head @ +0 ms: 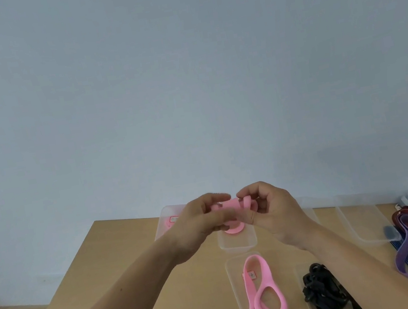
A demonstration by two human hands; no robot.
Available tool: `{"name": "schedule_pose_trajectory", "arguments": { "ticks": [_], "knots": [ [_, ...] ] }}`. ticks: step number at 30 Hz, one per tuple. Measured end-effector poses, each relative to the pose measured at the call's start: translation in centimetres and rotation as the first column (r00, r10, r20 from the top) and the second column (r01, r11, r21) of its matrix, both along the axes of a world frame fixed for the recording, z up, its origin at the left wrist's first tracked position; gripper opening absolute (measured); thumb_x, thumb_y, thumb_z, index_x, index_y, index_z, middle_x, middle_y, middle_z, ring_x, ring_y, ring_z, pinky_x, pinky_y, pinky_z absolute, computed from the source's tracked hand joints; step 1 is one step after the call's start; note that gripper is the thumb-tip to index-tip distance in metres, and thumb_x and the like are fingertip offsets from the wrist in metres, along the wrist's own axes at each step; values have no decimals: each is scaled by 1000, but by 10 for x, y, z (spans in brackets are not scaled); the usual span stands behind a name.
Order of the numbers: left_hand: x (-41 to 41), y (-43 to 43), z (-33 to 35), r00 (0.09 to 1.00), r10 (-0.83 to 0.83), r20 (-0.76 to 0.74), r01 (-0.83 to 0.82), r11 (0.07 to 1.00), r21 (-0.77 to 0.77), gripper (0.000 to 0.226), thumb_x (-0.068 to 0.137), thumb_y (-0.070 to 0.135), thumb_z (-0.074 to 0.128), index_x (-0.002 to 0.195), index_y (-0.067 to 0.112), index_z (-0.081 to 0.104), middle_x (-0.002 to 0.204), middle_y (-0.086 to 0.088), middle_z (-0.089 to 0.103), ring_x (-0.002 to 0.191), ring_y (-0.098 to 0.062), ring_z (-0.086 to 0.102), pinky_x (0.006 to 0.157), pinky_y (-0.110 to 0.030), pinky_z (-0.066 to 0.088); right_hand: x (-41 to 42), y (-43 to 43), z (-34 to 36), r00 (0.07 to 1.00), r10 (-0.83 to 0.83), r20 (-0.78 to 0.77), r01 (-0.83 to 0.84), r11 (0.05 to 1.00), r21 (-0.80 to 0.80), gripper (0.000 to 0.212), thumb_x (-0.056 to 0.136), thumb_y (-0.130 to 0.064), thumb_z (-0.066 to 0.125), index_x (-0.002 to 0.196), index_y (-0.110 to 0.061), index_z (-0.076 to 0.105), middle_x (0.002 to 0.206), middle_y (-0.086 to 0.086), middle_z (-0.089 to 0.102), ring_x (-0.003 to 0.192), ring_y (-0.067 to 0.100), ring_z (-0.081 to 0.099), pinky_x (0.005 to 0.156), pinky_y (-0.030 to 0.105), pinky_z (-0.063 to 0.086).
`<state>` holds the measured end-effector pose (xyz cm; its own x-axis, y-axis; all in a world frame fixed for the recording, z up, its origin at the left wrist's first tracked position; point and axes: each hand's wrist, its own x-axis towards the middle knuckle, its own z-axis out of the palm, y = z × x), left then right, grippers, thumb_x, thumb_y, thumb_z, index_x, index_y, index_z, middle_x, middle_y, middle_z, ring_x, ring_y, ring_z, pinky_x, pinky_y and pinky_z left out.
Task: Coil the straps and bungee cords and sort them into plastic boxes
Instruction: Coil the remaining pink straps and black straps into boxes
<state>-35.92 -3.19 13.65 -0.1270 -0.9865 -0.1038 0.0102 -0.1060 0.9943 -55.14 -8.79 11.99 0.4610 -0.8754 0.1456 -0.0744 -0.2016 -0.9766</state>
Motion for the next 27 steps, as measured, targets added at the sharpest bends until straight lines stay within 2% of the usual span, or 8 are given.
{"name": "schedule_pose_trajectory", "arguments": {
  "ticks": [5, 7, 9, 11, 17, 20, 23, 27],
  "knots": [
    [7, 2, 0, 985, -135, -105, 136, 991, 6, 18, 93, 19, 65, 105, 10, 74, 91, -2, 73, 83, -14, 68, 75, -20, 52, 2, 6, 0, 997, 8, 79, -9, 1000, 14, 22, 74, -23, 86, 91, -21, 71, 82, -3, 72, 68, 13, 67, 64, 25, 55],
    [10, 3, 0, 975, -155, -159, 159, 987, 7, 21, 94, 25, 61, 101, 13, 76, 87, -2, 71, 82, -16, 66, 73, -22, 52, -2, 5, 5, 986, 68, 154, -79, 995, 64, 17, 84, -28, 75, 94, -14, 72, 88, 9, 73, 69, 24, 68, 63, 28, 55],
    [13, 2, -2, 962, -116, -246, 132, 990, 50, 33, 93, 27, 61, 109, 0, 71, 89, -9, 69, 79, -20, 63, 69, -24, 53, -8, 2, 10, 968, 146, 205, -173, 977, 123, 21, 90, -25, 62, 100, -11, 74, 95, 19, 72, 76, 33, 69, 65, 30, 55],
    [15, 1, -3, 942, -55, -331, 95, 990, 107, 40, 92, 26, 63, 113, -9, 66, 93, -16, 67, 75, -22, 61, 65, -25, 54, -12, -1, 13, 960, 200, 195, -226, 966, 125, 21, 89, -20, 65, 105, -11, 75, 96, 21, 72, 80, 32, 69, 68, 29, 54],
    [10, 1, -1, 876, 18, -483, 83, 979, 187, 34, 89, 23, 60, 103, -5, 72, 91, -16, 74, 71, -20, 72, 63, -23, 56, -7, -3, 0, 987, 70, 146, -74, 997, 21, 8, 90, -8, 68, 97, -10, 71, 77, 12, 72, 68, 22, 67, 60, 23, 52],
    [7, -1, -2, 873, 74, -483, 37, 975, 217, 30, 94, 21, 58, 96, -2, 77, 94, -16, 74, 72, -20, 72, 64, -24, 58, -2, -1, -8, 992, 17, 128, -11, 999, -48, 5, 93, -11, 64, 97, -9, 68, 72, 8, 71, 64, 18, 66, 58, 22, 51],
    [3, -3, -4, 892, 133, -433, -35, 973, 227, 32, 99, 18, 55, 111, -10, 65, 91, -14, 74, 71, -20, 71, 63, -24, 57, -1, -1, -13, 996, -33, 84, 41, 995, -89, 9, 97, -13, 60, 99, -14, 68, 83, 5, 73, 71, 17, 67, 62, 23, 51],
    [1, 1, -1, 970, 72, -233, -32, 985, 171, 25, 100, 20, 55, 109, -3, 62, 84, -9, 73, 70, -19, 67, 63, -23, 54, -6, -3, -10, 996, 31, -86, -40, 994, -103, 37, 81, -51, 67, 115, -40, 64, 112, -16, 68, 103, 7, 64, 81, 24, 53]
  ]
}}
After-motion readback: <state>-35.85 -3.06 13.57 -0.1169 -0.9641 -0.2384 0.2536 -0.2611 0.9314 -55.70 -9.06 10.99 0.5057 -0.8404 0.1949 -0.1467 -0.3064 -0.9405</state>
